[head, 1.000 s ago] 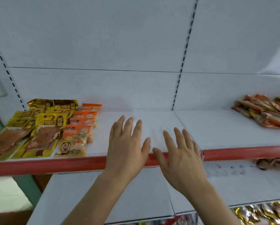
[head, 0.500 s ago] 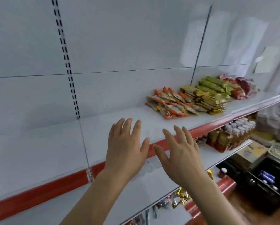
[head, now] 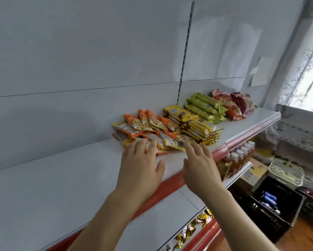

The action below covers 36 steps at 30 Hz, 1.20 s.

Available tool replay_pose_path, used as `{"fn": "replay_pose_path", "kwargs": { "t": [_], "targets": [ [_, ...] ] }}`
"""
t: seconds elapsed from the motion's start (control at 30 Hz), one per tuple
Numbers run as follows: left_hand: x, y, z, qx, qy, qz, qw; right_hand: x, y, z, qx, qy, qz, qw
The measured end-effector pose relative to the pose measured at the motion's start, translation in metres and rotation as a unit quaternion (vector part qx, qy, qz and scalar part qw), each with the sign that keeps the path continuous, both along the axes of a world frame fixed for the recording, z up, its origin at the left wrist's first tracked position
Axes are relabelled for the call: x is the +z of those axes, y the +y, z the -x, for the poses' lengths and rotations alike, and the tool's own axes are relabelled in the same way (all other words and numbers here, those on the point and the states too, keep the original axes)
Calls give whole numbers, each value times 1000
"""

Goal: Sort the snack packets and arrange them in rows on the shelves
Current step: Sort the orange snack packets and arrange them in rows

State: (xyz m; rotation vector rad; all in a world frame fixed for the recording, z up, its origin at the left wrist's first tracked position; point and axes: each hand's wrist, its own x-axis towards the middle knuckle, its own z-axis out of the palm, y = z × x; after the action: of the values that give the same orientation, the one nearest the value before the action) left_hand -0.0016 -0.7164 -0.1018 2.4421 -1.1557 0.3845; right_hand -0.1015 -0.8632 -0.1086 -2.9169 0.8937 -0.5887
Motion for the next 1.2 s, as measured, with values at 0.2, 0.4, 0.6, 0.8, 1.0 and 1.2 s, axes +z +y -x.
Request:
{"fn": "replay_pose_path", "kwargs": {
  "t": [0.2,0.4,0.6,0.8,1.0,1.2],
  "targets": [
    [-11,-50,-12,62,-13,24,998,-4,-68,-45,34,19,17,999],
    [-11,-90,-4,117,-13,45,992,-2,-106,-57,119,-31,68,990],
    [14,-115,9,152,153,239,947,1,-100,-48,288,-353,107,884],
    [14,-107,-7,224,267,414,841,-19,-91,-52,409,-295,11,863],
    [8,-76,-16,232,292,406,834,-18,-109,-73,263,3,-61,963],
    [11,-58,-23,226,305,420,825,-2,-105,-66,226,-205,-40,951]
  ]
}}
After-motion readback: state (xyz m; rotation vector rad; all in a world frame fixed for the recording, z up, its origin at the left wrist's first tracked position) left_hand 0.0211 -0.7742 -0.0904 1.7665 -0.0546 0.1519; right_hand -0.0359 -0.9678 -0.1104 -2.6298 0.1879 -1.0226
